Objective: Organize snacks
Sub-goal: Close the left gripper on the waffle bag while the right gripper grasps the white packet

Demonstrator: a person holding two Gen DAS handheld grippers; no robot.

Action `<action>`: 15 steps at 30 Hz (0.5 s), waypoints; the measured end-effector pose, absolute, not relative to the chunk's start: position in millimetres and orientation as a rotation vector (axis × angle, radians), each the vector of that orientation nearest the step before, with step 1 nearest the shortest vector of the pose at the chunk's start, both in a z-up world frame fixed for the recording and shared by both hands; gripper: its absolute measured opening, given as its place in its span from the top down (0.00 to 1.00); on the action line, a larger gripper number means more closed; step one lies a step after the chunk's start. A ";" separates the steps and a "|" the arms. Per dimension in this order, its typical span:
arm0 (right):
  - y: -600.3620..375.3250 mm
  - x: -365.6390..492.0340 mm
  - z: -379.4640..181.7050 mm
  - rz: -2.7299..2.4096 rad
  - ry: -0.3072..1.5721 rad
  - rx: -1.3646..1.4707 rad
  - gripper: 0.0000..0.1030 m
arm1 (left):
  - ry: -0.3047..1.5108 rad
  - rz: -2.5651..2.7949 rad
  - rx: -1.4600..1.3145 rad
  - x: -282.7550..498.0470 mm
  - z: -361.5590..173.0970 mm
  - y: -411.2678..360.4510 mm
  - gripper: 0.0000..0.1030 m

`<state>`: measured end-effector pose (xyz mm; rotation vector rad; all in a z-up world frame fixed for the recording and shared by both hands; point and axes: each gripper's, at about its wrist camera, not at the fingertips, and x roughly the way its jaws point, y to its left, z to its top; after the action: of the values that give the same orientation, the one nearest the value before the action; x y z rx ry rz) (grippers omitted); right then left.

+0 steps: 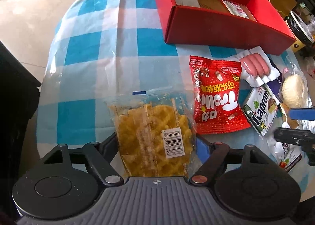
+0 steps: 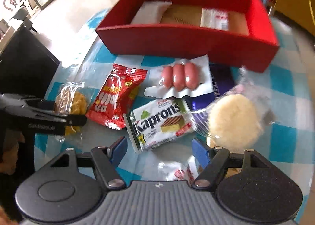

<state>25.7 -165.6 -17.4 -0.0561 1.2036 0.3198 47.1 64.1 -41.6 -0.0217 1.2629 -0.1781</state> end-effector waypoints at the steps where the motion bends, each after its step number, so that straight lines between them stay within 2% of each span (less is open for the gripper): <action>1: -164.8 22.7 -15.9 0.291 1.202 -0.087 0.32 | 1.260 -0.183 0.000 47.5 -42.2 61.8 0.18; 5: -167.5 5.7 -26.9 0.270 1.246 -0.093 0.32 | 1.234 -0.170 0.121 48.4 -47.9 42.0 0.12; 11: -138.3 -8.7 -54.0 0.264 1.247 -0.219 0.35 | 1.233 -0.163 0.117 49.1 -48.7 41.3 0.12; 13: -134.3 -14.8 -53.5 0.279 1.216 -0.237 0.43 | 1.229 -0.160 0.130 47.5 -50.2 39.1 0.13; 15: -138.2 -17.0 -50.0 0.267 1.199 -0.213 0.51 | 1.222 -0.171 0.125 44.7 -47.4 38.1 0.20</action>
<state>-17.0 -138.2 -50.0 -0.2130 1.1993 0.2672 44.7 38.1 -47.4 0.1253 1.2225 -0.1715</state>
